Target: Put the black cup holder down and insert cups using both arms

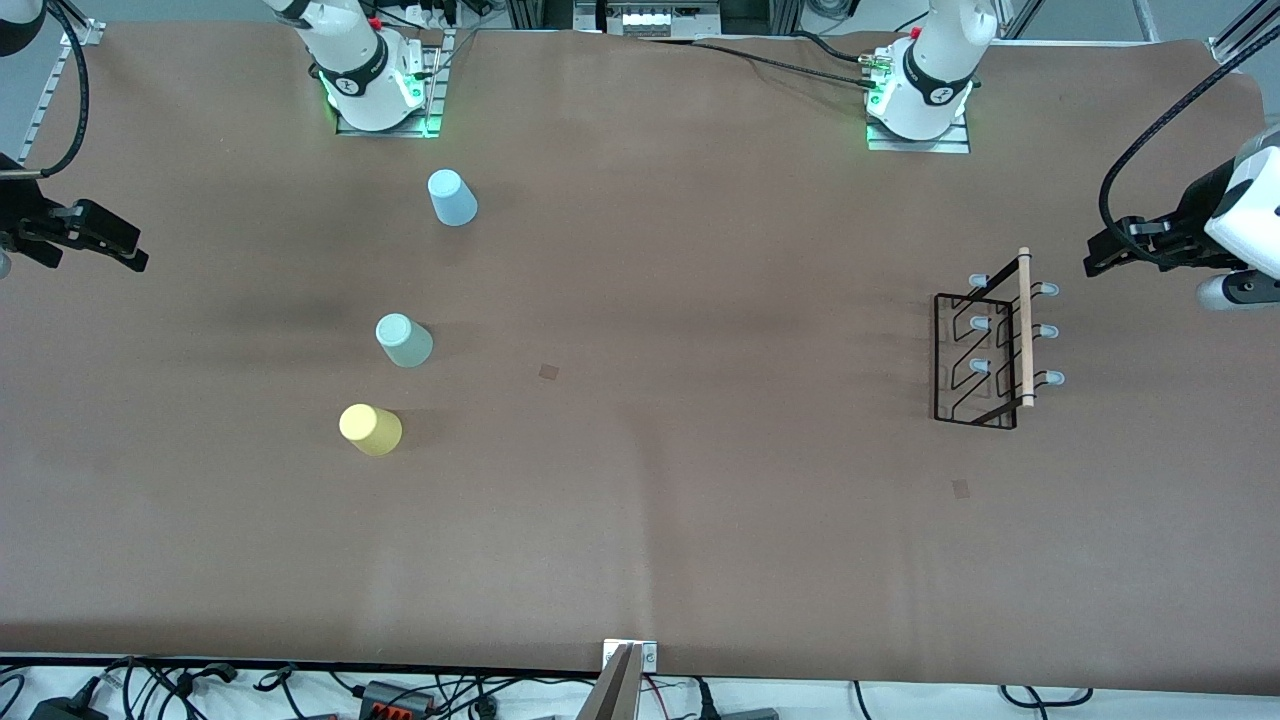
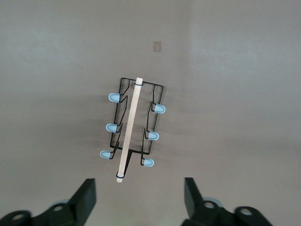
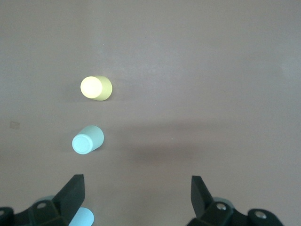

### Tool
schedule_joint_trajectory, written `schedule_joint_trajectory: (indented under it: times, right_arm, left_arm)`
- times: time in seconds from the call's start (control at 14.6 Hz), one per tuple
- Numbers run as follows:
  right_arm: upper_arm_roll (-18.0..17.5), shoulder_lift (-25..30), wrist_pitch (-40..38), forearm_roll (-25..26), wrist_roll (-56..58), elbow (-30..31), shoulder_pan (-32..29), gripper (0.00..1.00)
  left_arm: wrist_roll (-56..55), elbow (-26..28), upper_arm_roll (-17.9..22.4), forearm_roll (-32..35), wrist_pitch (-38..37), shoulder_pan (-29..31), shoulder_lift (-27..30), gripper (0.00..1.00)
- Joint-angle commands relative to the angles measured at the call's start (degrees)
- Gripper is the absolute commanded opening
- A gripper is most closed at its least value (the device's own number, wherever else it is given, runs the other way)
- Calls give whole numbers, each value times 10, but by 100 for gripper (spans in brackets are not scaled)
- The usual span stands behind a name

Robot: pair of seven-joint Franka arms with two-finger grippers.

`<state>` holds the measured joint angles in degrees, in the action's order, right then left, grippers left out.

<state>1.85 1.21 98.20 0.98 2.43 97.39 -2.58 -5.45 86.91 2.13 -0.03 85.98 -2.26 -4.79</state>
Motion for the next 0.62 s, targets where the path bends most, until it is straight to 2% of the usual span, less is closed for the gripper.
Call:
schedule_joint_trajectory:
  times: [0.0,0.55]
  right_arm:
    - [1,10,-12,-4,3,0,-2,100]
    - [1,4,-8,-4,2,-5,-1,100]
  left_arm:
    - [6,-17,2,-5,-7,-1,-7,100]
    - [3,-17,1,-5,-8,0,-7,100]
